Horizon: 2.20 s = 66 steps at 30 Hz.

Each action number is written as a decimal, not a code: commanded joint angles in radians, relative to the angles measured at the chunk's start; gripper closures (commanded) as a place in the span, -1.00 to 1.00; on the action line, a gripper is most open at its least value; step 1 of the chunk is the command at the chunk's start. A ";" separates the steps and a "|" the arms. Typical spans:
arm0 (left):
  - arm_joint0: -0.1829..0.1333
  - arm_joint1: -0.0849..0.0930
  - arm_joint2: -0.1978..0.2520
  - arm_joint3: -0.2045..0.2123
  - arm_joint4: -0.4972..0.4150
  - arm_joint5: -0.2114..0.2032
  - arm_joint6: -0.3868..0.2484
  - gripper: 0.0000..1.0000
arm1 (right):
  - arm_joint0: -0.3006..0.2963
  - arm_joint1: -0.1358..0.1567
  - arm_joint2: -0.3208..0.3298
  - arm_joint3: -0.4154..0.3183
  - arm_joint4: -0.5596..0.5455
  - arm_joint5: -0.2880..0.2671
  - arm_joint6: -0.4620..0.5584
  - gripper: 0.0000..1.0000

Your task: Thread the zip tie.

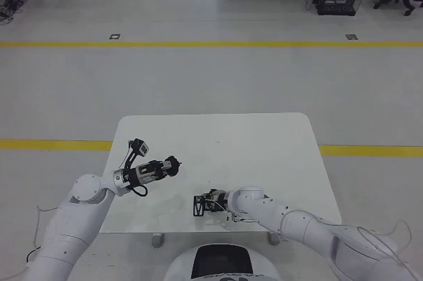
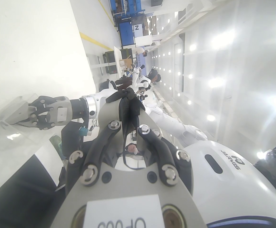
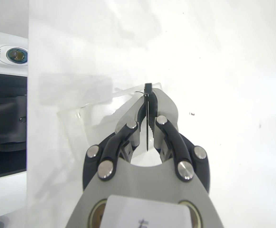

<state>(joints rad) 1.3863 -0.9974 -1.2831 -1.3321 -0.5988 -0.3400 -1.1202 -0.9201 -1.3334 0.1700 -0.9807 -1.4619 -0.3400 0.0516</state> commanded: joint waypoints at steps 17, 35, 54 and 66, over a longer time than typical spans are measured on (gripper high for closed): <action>0.000 0.000 0.000 0.000 0.000 0.000 0.000 1.00 | 0.014 0.047 0.000 -0.072 0.027 0.000 0.033 1.00; 0.000 0.000 0.000 0.000 0.000 0.000 0.000 1.00 | 0.011 0.097 0.000 -0.132 0.080 0.000 0.001 1.00; 0.000 0.000 0.000 0.000 0.000 0.000 0.000 1.00 | 0.020 0.289 0.000 -0.249 0.370 0.000 -0.290 1.00; 0.000 0.000 0.000 0.000 0.000 0.000 0.000 1.00 | 0.014 0.299 0.007 -0.259 0.405 0.005 -0.308 1.00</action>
<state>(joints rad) 1.3863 -0.9974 -1.2831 -1.3321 -0.5988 -0.3400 -1.1202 -0.9032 -1.0347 0.1709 -1.2391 -1.0652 -0.3394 -0.2517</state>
